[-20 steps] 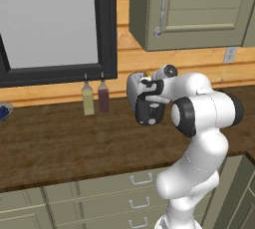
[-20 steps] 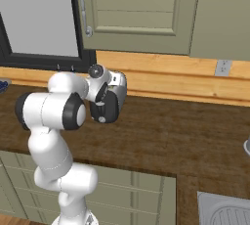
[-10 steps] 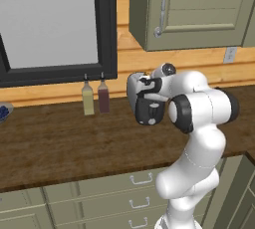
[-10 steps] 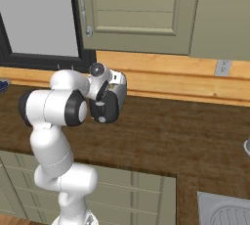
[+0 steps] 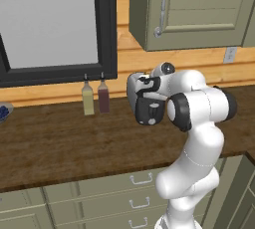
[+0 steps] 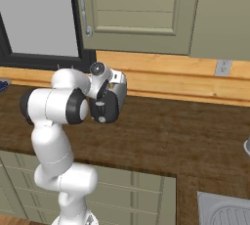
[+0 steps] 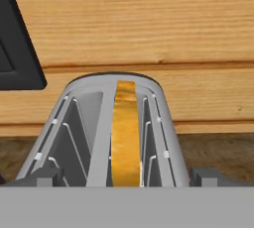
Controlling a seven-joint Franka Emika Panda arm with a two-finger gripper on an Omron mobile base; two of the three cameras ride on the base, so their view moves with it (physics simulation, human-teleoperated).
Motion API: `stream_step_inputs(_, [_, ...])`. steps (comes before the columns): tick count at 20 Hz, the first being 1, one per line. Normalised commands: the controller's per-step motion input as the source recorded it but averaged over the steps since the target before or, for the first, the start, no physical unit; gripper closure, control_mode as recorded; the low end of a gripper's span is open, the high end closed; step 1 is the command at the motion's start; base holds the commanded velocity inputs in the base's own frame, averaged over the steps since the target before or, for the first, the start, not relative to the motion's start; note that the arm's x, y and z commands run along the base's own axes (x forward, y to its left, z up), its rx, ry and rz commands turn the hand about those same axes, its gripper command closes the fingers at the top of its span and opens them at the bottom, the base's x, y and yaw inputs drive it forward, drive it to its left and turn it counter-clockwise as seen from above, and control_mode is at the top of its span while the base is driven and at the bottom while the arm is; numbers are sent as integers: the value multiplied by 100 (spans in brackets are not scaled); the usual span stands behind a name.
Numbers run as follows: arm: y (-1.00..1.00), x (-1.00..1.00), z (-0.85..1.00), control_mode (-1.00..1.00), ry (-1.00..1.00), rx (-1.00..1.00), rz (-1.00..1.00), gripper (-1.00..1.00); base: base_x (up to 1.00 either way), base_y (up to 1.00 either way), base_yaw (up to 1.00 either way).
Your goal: Start the toaster. Once the lever pops up, take the bread to the plate on the dining counter.
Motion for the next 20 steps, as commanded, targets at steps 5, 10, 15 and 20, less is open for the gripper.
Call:
stream_step_inputs(5, [0,10,0,-100,0,0,0,-100,0,0,0])
stream_step_inputs(10, [0,4,0,-100,0,0,0,-100,0,0,0])
stream_step_inputs(15, [0,0,-5,-100,0,0,0,-100,0,0,0])
stream_step_inputs(20, [0,4,-2,-100,0,0,0,-100,0,0,0])
